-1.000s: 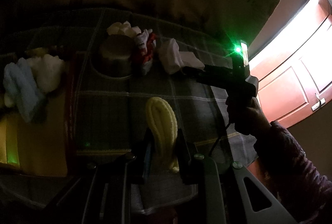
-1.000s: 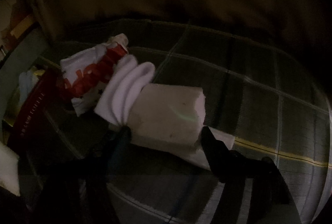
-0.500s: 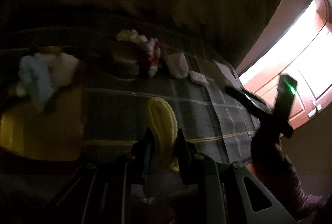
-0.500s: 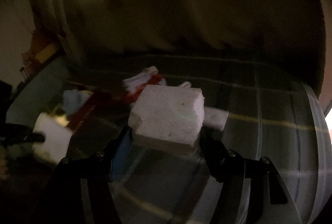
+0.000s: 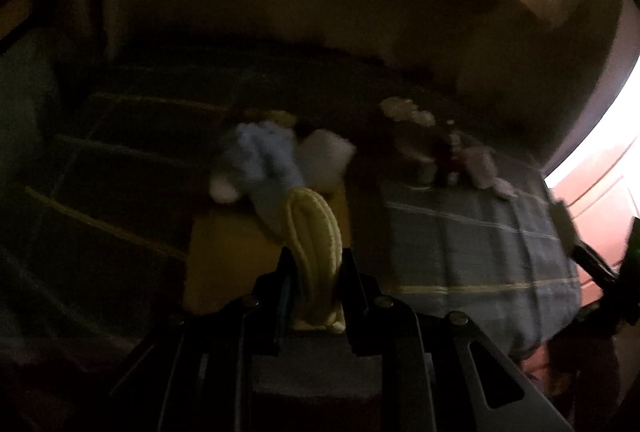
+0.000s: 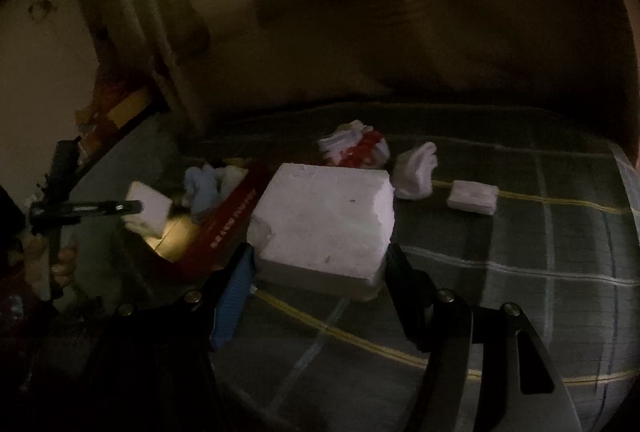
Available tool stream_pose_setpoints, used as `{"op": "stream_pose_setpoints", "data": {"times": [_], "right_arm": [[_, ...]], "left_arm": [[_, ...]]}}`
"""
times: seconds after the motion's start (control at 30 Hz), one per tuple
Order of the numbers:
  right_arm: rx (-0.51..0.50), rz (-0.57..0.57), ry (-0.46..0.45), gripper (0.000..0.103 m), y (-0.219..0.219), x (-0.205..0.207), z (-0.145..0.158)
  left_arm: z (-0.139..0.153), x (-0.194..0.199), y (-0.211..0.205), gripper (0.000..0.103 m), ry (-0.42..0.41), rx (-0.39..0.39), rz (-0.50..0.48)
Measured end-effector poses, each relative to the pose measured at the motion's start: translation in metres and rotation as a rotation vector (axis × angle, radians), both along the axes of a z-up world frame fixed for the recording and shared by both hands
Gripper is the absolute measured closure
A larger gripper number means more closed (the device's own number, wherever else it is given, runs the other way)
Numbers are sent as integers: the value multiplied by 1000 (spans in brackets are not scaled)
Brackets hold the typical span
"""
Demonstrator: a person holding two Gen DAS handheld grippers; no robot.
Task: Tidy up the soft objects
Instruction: 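Carry the white cloth with right into the box while left lowers the yellow sock in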
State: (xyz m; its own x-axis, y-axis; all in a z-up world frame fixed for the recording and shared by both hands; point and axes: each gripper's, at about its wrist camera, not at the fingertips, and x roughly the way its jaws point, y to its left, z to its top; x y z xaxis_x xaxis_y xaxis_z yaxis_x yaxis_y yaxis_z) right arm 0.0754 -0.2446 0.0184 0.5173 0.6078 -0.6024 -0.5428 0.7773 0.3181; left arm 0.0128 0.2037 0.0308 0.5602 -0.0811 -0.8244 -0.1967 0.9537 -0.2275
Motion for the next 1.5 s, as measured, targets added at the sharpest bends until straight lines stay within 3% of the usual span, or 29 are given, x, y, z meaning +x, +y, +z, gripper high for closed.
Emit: {"op": "stream_pose_setpoints", "data": {"times": [0.2, 0.3, 0.53, 0.7, 0.9, 1.0, 1.2, 1.5], "right_arm": [[-10, 29, 11, 41, 15, -5, 3], [-18, 42, 11, 41, 20, -6, 4], [1, 109, 10, 41, 54, -6, 10], [12, 181, 0, 41, 91, -9, 19], [37, 280, 19, 40, 153, -4, 24], [33, 323, 43, 40, 193, 4, 19], [-48, 373, 72, 40, 269, 15, -5], [-168, 347, 107, 39, 317, 18, -42]], "left_arm": [[-33, 20, 22, 78, 32, 44, 7], [-39, 22, 29, 67, 45, 74, 31], [-13, 5, 20, 55, -78, 155, 32], [7, -11, 11, 54, -141, 146, 39], [10, -36, -8, 54, -128, 173, 97], [7, -54, -17, 54, -126, 229, 131], [-3, -71, -16, 54, -113, 243, 165], [-15, -76, -6, 54, -87, 308, 221]]}}
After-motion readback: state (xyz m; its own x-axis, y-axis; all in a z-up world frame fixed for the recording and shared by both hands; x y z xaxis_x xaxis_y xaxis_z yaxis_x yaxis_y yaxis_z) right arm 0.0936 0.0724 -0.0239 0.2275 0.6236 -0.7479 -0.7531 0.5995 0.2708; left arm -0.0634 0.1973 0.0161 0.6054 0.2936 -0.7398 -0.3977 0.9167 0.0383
